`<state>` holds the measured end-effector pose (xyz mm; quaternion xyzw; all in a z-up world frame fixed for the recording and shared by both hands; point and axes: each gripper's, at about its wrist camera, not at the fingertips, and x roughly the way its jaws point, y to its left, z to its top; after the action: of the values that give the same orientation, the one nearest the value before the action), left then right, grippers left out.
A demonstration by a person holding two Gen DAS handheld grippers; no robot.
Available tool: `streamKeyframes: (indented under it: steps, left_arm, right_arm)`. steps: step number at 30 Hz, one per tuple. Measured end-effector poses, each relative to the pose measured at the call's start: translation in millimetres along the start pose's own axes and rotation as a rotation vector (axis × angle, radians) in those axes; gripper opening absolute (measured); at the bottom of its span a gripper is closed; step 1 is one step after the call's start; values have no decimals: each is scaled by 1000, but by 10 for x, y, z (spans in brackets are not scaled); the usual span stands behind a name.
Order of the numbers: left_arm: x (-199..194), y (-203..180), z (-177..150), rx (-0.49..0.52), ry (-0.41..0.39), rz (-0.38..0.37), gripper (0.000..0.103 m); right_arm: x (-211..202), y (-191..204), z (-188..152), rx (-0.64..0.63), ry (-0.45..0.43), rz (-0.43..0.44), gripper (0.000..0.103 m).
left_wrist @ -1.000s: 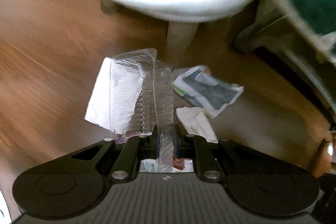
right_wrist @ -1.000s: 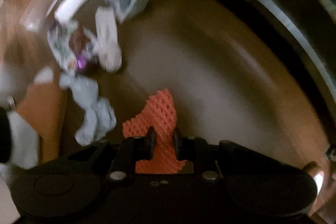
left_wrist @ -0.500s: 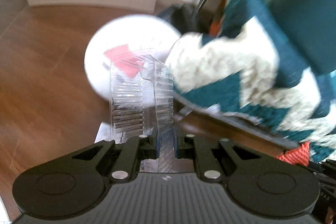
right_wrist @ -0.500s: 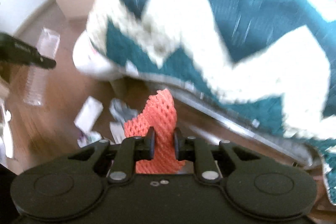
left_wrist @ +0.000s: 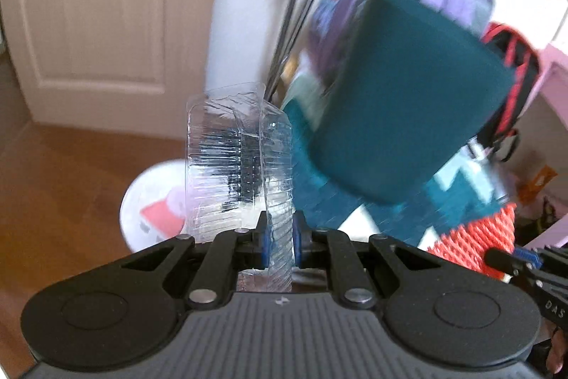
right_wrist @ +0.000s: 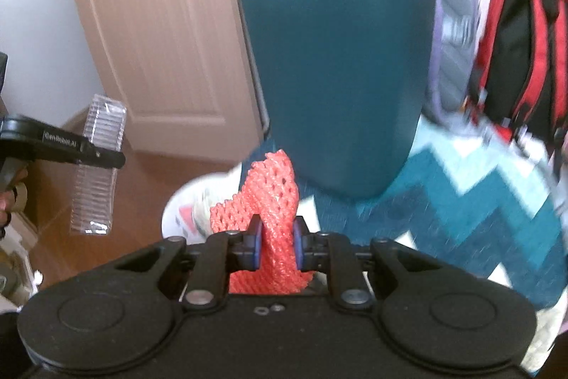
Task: Collect trash
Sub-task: 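Lift the clear container and orange mesh and carry them over the wastebasket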
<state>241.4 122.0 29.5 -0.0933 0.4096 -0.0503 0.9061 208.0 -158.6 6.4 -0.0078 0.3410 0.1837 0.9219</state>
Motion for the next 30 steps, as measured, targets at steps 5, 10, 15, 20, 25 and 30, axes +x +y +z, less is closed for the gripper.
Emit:
streamKeyframes:
  steps: [5, 10, 15, 20, 25, 30]
  left_arm:
    - [-412, -454, 304, 64, -87, -38, 12]
    - [-735, -865, 718, 98, -182, -84, 12]
    - [-853, -1207, 1127, 124, -235, -138, 12]
    - [-807, -1502, 1560, 129, -270, -164, 12]
    - [-631, -1737, 1868, 140, -288, -185, 12]
    - [-267, -1869, 2076, 131, -264, -207, 12]
  right_arm:
    - [-402, -66, 417, -6, -104, -22, 17]
    - [-694, -184, 858, -17, -188, -50, 17]
    - [-872, -319, 1342, -9, -253, -69, 17]
    - [-821, -448, 1706, -2, -281, -96, 17]
    - [-661, -618, 1957, 14, -271, -121, 17]
    - [-397, -799, 2114, 26, -244, -138, 17]
